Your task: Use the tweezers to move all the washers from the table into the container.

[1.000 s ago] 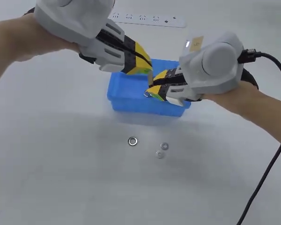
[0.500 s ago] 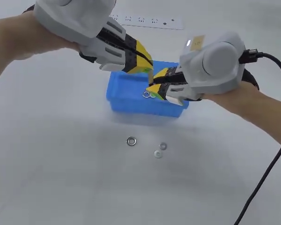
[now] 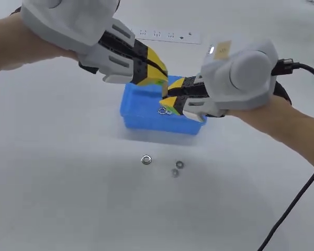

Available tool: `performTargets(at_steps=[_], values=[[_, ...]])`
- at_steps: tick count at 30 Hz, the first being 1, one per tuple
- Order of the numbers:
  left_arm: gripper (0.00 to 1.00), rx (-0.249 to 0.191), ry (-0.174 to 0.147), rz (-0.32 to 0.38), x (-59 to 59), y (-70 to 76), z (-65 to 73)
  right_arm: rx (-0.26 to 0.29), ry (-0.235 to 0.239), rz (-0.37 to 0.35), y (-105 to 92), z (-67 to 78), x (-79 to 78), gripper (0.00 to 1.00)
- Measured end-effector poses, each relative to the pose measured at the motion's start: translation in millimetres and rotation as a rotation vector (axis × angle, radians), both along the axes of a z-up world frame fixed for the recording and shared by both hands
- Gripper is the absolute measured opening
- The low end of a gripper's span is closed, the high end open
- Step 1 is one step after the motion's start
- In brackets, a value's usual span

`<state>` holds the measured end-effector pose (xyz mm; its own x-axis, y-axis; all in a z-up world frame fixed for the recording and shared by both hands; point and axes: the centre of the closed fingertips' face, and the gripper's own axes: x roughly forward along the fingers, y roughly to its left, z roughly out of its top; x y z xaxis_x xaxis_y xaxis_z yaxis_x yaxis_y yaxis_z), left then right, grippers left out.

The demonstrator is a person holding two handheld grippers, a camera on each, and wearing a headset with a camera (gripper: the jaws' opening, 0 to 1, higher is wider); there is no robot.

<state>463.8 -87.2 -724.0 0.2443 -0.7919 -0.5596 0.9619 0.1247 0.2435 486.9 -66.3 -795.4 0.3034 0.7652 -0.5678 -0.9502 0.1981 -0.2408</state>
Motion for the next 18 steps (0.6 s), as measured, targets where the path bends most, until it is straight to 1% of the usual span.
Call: performTargets(at_steps=[3, 7, 10, 14, 18], values=[[0.05, 0.001, -0.007, -0.005, -9.5, 0.4, 4.1, 0.0, -0.009, 0.009, 1.0, 4.9, -8.1, 0.12], [0.05, -0.003, -0.014, 0.004, -19.6, 2.6, 6.7, 0.01, -0.009, 0.009, 2.8, 8.8, -17.6, 0.12], [0.05, -0.005, -0.013, 0.009, -20.7, 6.9, 4.6, 0.014, 0.0, 0.009, 4.4, 8.3, -25.7, 0.12], [0.05, -0.007, 0.002, 0.018, -34.2, 9.4, 0.6, 0.013, 0.012, 0.023, 6.9, 4.2, -40.3, 0.12], [0.05, -0.011, 0.026, 0.023, -47.5, 11.3, -4.6, 0.016, 0.033, 0.033, 9.6, -1.8, -52.2, 0.12]])
